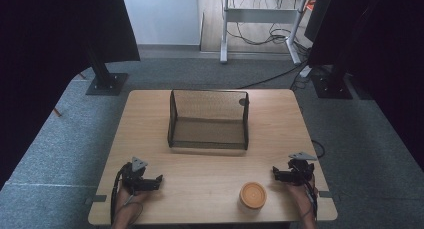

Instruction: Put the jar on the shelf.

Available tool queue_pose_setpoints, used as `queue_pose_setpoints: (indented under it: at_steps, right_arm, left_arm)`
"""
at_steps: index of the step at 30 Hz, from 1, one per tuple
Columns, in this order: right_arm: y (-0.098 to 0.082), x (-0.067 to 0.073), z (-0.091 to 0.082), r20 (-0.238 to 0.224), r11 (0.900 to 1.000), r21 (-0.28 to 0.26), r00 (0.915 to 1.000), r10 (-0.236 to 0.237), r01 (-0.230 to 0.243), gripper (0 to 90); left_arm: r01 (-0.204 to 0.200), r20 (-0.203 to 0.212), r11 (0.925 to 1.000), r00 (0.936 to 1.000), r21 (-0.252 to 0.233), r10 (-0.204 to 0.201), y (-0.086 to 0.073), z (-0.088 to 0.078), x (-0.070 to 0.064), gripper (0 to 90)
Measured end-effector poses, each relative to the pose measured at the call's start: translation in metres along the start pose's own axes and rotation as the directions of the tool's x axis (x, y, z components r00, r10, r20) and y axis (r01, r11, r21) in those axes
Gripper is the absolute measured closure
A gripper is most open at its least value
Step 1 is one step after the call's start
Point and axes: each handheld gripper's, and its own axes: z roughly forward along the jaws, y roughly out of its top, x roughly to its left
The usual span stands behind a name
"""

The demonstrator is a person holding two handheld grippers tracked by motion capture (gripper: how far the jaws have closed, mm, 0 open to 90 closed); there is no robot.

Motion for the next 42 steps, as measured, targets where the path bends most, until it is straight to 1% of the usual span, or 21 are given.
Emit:
queue_pose_setpoints:
  at_steps: [7, 17, 20, 21, 23, 28, 35, 36, 42]
  right_arm:
    - [0.0, 0.0, 0.0, 0.0, 1.0, -0.002, 1.0, 0.003, -0.003, 0.0]
    - [-0.001, 0.002, -0.003, -0.013, 1.0, -0.012, 0.9999, -0.003, 0.003, 3.6]
    - [-0.001, 0.003, -0.006, -0.009, 1.0, -0.026, 0.9999, -0.009, 0.009, 3.7]
    - [0.0, 0.004, -0.008, -0.005, 0.999, -0.042, 0.9999, -0.01, 0.01, 3.6]
    - [0.001, 0.004, -0.011, -0.005, 0.998, -0.055, 1.0, -0.005, 0.005, 3.5]
    - [0.0, 0.005, -0.016, -0.008, 0.998, -0.07, 1.0, -0.003, 0.002, 3.4]
    - [0.002, 0.006, -0.023, -0.023, 0.995, -0.095, 0.9997, 0.004, -0.007, 3.4]
    - [0.003, 0.008, -0.026, -0.03, 0.995, -0.104, 0.9995, 0.006, -0.009, 3.4]
    - [0.005, 0.012, -0.031, -0.045, 0.993, -0.117, 0.999, -0.003, -0.002, 3.7]
  left_arm:
    - [0.0, 0.0, 1.0, 1.0, 0.0, 0.0, 0.0, 0.0, 0.0, 1.4]
    - [0.001, 0.0, 1.0, 1.0, 0.0, -0.001, 0.0, 0.0, 0.0, 1.4]
    - [0.001, 0.0, 1.0, 1.0, 0.0, -0.001, 0.0, 0.0, 0.0, 1.4]
    - [0.0, 0.0, 1.0, 1.0, 0.0, 0.0, 0.0, 0.0, 0.0, 1.4]
    - [0.001, 0.0, 1.0, 1.0, 0.0, -0.001, 0.0, 0.0, 0.0, 1.4]
    - [0.0, 0.0, 1.0, 1.0, 0.0, 0.0, 0.0, 0.0, 0.0, 1.4]
    - [0.001, 0.001, 1.0, 1.0, 0.0, -0.001, 0.0, 0.0, 0.0, 1.3]
    - [0.001, 0.0, 1.0, 1.0, 0.0, -0.001, 0.0, 0.0, 0.0, 1.4]
    - [0.0, 0.0, 1.0, 1.0, 0.0, 0.0, 0.0, 0.0, 0.0, 1.3]
